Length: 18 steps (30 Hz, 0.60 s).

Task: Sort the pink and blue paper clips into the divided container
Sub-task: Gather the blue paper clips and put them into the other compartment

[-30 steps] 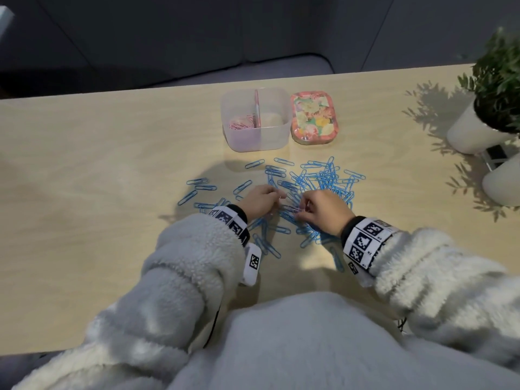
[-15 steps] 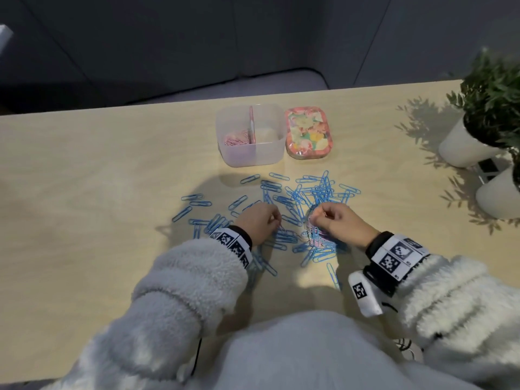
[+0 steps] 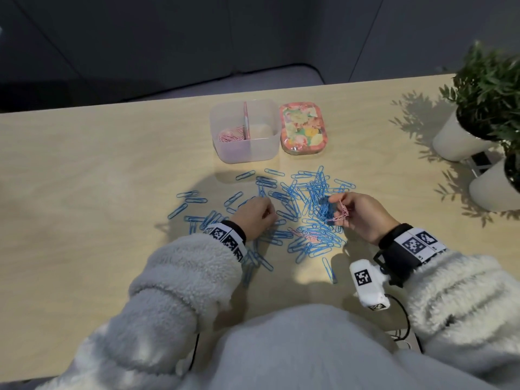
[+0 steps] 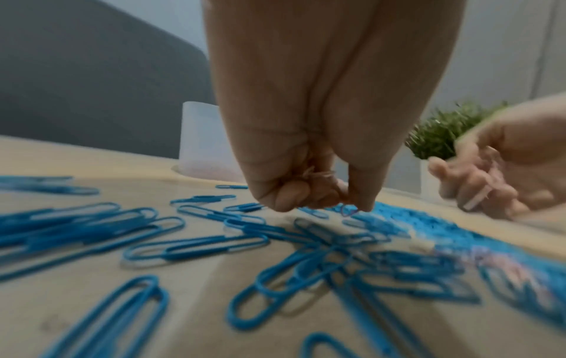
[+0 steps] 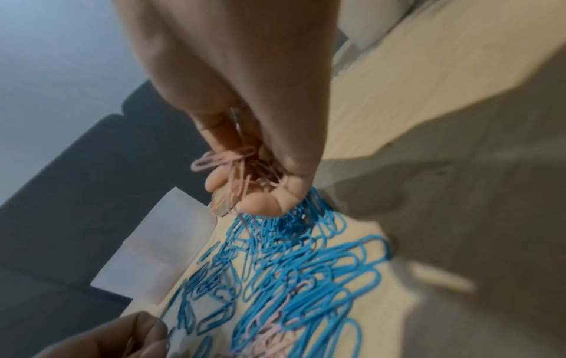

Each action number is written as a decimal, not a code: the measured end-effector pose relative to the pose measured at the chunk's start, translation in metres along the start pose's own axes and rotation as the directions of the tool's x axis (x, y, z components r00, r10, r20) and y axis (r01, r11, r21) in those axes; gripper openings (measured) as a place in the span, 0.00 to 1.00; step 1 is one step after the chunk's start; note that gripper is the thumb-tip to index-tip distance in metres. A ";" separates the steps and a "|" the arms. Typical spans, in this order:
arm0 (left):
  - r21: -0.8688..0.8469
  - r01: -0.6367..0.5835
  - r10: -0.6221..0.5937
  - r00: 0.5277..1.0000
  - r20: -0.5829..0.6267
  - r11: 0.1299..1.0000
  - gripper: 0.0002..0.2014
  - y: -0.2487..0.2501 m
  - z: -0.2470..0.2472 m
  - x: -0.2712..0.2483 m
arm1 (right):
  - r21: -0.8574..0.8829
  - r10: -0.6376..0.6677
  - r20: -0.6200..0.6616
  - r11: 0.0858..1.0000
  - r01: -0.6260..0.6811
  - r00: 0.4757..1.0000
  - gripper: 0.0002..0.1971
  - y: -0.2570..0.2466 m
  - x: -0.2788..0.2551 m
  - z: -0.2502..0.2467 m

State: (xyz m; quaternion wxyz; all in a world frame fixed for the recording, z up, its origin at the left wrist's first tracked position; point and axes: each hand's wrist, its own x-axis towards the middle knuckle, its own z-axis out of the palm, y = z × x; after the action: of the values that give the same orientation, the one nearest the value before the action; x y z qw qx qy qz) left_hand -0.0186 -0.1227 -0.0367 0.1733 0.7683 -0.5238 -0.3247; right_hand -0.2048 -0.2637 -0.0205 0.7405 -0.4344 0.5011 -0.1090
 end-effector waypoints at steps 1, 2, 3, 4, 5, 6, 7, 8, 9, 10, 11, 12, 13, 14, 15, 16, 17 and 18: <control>-0.076 0.026 -0.027 1.000 -0.012 0.997 0.05 0.001 -0.001 0.000 | 0.055 0.065 0.026 0.996 -0.066 0.998 0.17 -0.001 -0.001 -0.001; -0.152 0.055 -0.057 0.998 -0.007 0.987 0.05 0.002 -0.002 0.001 | 0.096 0.120 0.049 0.988 -0.124 0.992 0.16 -0.001 -0.003 -0.001; -0.236 0.077 -0.078 0.997 0.003 0.969 0.05 0.005 -0.002 0.001 | 0.121 0.162 0.063 0.978 -0.168 0.985 0.17 -0.001 -0.004 -0.001; -0.328 0.109 -0.104 0.994 0.031 0.939 0.03 0.008 -0.001 0.001 | 0.133 0.198 0.071 0.969 -0.206 0.978 0.17 -0.001 -0.004 0.000; -0.419 0.143 -0.125 0.990 0.072 0.897 0.01 0.011 0.001 0.002 | 0.131 0.233 0.078 0.961 -0.242 0.969 0.17 0.000 -0.005 0.001; -0.488 0.187 -0.149 0.982 0.116 0.853 0.05 0.015 0.003 0.003 | 0.100 0.259 0.086 0.958 -0.267 0.962 0.17 0.000 -0.007 0.002; -0.529 0.222 -0.167 0.975 0.150 0.819 0.09 0.019 0.006 0.005 | 0.028 0.258 0.086 0.965 -0.261 0.962 0.17 0.000 -0.010 0.004; -0.538 0.250 -0.186 0.968 0.171 0.805 0.12 0.022 0.008 0.006 | -0.101 0.205 0.079 0.975 -0.197 0.976 0.16 0.003 -0.011 0.004; -0.531 0.255 -0.193 0.966 0.170 0.808 0.13 0.025 0.010 0.007 | -0.268 0.096 0.083 0.961 -0.070 0.992 0.16 0.008 -0.012 0.005; -0.512 0.246 -0.190 0.969 0.159 0.823 0.12 0.028 0.012 0.008 | -0.441 -0.037 0.116 0.894 0.085 0.993 0.15 0.013 -0.013 0.005; -0.481 0.222 -0.175 0.974 0.140 0.848 0.09 0.029 0.015 0.009 | -0.588 -0.149 0.177 0.777 0.226 0.973 0.13 0.018 -0.014 0.006; -0.422 0.185 -0.148 0.982 0.120 0.887 0.06 0.030 0.017 0.008 | -0.687 -0.209 0.241 0.653 0.319 0.948 0.10 0.022 -0.013 0.006; -0.338 0.142 -0.115 0.988 0.100 0.930 0.06 0.031 0.019 0.007 | -0.750 -0.224 0.294 0.549 0.370 0.929 0.08 0.026 -0.012 0.006; -0.235 0.109 -0.088 0.992 0.095 0.966 0.07 0.030 0.022 0.006 | -0.799 -0.215 0.320 0.462 0.385 0.923 0.08 0.030 -0.010 0.006; -0.123 0.073 -0.060 0.993 0.101 0.990 0.08 0.029 0.025 0.006 | -0.837 -0.201 0.318 0.399 0.374 0.926 0.09 0.032 -0.008 0.006; -0.014 0.036 -0.035 0.993 0.113 0.999 0.09 0.028 0.027 0.005 | -0.864 -0.192 0.305 0.357 0.356 0.933 0.10 0.034 -0.007 0.006; 0.068 0.003 -0.011 0.993 0.116 0.998 0.09 0.027 0.029 0.005 | -0.879 -0.188 0.293 0.334 0.342 0.937 0.11 0.033 -0.006 0.008; 0.115 -0.020 0.007 0.994 0.113 0.993 0.09 0.026 0.029 0.004 | -0.882 -0.188 0.289 0.330 0.337 0.939 0.11 0.033 -0.005 0.009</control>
State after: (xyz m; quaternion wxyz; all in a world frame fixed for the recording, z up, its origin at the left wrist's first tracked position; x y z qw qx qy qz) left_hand -0.0555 -0.1343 -0.0437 0.1010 0.7540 -0.5557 -0.3354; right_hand -0.2087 -0.2358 -0.0409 0.3766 -0.8528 0.3480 0.0994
